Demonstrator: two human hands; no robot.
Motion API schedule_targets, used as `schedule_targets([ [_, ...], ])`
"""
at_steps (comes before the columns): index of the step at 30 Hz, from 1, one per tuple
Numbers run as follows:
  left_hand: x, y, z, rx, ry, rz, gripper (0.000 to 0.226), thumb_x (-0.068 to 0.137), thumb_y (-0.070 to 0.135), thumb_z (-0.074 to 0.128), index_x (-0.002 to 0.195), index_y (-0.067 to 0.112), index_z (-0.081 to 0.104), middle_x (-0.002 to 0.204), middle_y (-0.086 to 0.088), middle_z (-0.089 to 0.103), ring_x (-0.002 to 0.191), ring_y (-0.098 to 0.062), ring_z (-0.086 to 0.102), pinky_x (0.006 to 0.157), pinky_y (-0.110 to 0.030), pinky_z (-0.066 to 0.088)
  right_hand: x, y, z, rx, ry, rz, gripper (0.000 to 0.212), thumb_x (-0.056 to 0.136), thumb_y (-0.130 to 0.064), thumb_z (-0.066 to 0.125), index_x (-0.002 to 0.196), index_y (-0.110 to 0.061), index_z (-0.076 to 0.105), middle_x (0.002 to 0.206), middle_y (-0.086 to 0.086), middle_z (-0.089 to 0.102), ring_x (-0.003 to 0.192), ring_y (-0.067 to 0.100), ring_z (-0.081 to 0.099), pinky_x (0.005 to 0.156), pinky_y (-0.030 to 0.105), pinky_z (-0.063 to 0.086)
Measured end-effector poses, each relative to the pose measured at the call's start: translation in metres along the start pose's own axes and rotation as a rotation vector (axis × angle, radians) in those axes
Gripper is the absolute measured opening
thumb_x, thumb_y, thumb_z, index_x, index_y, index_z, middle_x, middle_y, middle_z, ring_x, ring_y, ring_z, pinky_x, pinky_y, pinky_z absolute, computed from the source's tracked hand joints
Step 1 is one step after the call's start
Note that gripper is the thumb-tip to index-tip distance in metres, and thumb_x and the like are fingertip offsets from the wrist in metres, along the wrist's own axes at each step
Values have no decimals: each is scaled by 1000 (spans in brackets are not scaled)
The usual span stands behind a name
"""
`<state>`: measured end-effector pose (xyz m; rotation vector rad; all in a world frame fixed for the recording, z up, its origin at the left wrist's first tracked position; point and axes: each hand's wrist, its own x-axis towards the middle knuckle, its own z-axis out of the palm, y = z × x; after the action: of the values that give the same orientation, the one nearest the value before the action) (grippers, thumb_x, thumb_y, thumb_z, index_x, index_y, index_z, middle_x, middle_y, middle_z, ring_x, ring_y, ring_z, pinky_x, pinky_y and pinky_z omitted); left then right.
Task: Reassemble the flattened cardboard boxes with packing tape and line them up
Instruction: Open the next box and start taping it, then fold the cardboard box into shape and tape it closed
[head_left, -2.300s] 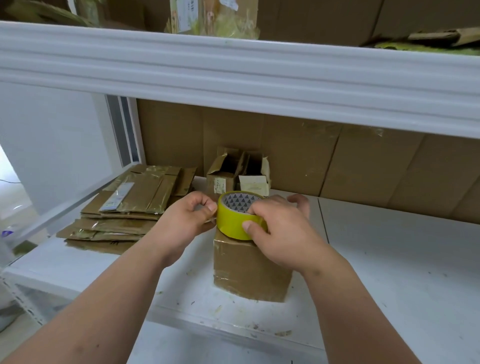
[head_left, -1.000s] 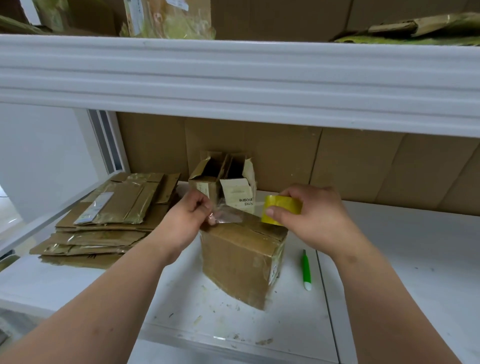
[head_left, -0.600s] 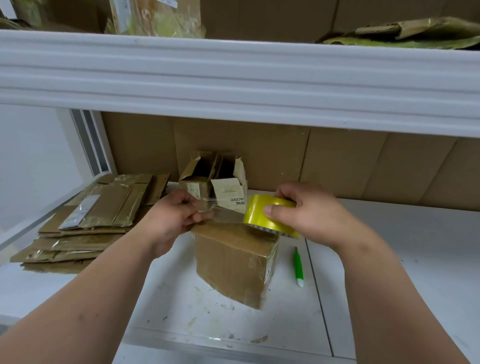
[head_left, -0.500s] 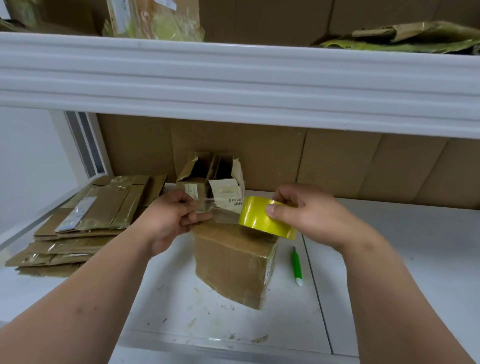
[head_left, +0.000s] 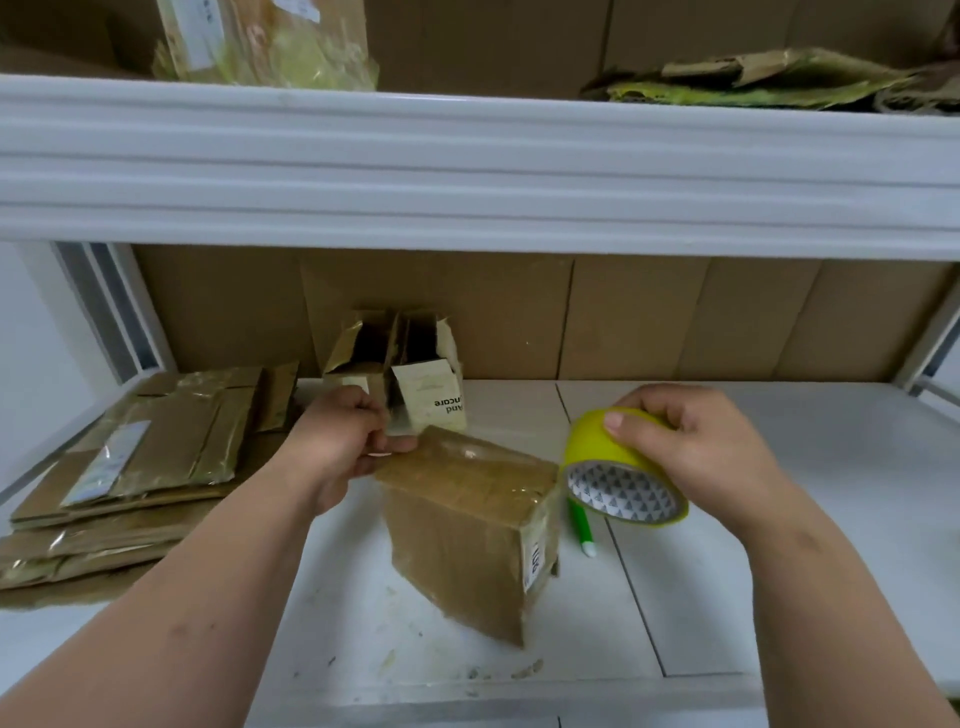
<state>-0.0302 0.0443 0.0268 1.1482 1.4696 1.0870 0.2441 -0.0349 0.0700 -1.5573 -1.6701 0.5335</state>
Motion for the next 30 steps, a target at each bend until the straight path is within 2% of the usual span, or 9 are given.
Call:
schedule_targets([
  [3,1,1,10,-5,17,-22,23,100,1,37,103,12,57,69,-6,65,83,-23,75,90,-48,53,-7,-3,-3,-55,-43,73,27,89,-41,66,79,-17,71,78,12,70,77,26,67,74,41,54],
  [5,2,5,15,0,31,-19,21,100,-1,37,105,9,55,86,-9,69,84,-22,74,89,-47,55,-11,-7,-5,-82,-55,126,33,88,-45,65,78,-14,71,77,13,71,73,26,66,67,36,50],
  [7,1,9,18,23,24,-6,20,100,-1,38,104,8,55,93,-11,70,85,-22,73,89,-48,56,-12,-8,-10,-89,-39,171,35,87,-46,66,78,-13,71,76,13,71,73,26,66,66,34,47],
  [11,-2,10,18,23,-31,1,19,101,0,39,98,11,53,106,-13,70,84,-22,74,69,-39,56,-12,-3,-11,-151,-33,237,36,87,-45,66,86,-10,72,85,17,71,84,33,67,69,36,47],
  [14,-2,7,17,36,-58,15,18,103,3,39,99,13,54,110,-13,69,82,-21,75,62,-33,54,-11,1,-11,-155,-10,270,29,88,-40,65,82,-13,71,84,13,71,85,31,65,69,34,47],
  [17,-4,6,18,23,-83,35,18,103,4,41,97,15,54,99,-12,69,80,-21,74,64,-33,55,-9,1,-17,-145,29,266,20,90,-34,64,77,-19,71,83,3,69,86,24,63,67,30,43],
  [21,-8,3,22,-1,-85,48,22,103,3,40,90,17,52,54,1,62,82,-23,73,69,-33,55,1,2,-23,-200,38,250,19,87,-36,65,78,-21,72,88,3,69,86,20,62,71,32,47],
  [27,-11,-2,22,-33,-57,55,18,103,1,40,99,12,55,67,-2,59,80,-20,74,63,-28,54,16,17,-13,-312,-16,273,20,84,-39,64,78,-22,71,88,2,68,92,25,61,89,43,51],
  [30,-9,-5,22,-68,-47,35,15,103,3,41,103,8,55,52,1,60,81,-19,75,62,-27,54,23,22,-7,-401,-21,254,19,86,-40,61,81,-23,70,88,-3,67,91,21,57,99,43,44],
])
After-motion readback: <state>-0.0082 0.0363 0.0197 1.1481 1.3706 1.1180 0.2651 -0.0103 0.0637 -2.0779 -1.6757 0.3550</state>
